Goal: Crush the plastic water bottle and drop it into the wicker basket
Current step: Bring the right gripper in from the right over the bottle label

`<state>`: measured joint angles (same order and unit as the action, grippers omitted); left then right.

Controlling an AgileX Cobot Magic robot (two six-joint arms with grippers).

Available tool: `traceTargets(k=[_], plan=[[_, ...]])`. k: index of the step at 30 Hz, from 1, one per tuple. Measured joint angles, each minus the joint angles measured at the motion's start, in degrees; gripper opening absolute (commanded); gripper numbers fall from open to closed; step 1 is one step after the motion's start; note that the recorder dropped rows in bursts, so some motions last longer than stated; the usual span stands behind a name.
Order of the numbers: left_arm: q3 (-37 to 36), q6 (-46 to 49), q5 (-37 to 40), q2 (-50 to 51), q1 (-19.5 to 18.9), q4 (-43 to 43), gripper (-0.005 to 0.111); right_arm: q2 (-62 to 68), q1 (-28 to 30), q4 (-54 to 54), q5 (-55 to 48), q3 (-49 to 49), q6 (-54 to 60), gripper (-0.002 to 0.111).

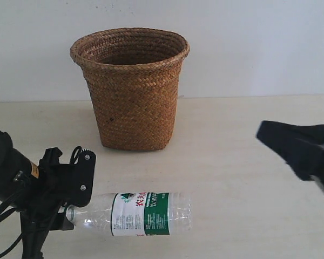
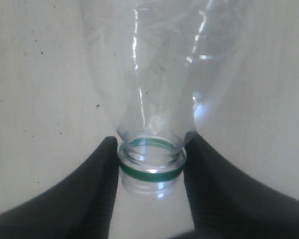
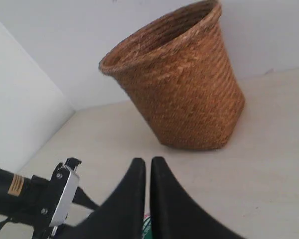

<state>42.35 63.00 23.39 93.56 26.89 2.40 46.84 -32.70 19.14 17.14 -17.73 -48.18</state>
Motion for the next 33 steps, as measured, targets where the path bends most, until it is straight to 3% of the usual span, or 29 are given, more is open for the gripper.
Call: traceTargets(k=[15,22,33], plan=[[0.0,0.0,-0.5,0.0,0.0,0.0,0.004,28.3,-9.9,0.3,-8.5,-17.6,0.1,0.000],[0.0,-0.9,-1.9,0.8,0.0,0.0,0.004,35.1,-13.4,0.3,-9.2,-19.3,-0.5,0.000],[2.1,-1.3,-0.6,6.8,0.0,-0.9,0.004,37.9,-13.5,0.3,-5.3,-19.3,-1.6,0.000]])
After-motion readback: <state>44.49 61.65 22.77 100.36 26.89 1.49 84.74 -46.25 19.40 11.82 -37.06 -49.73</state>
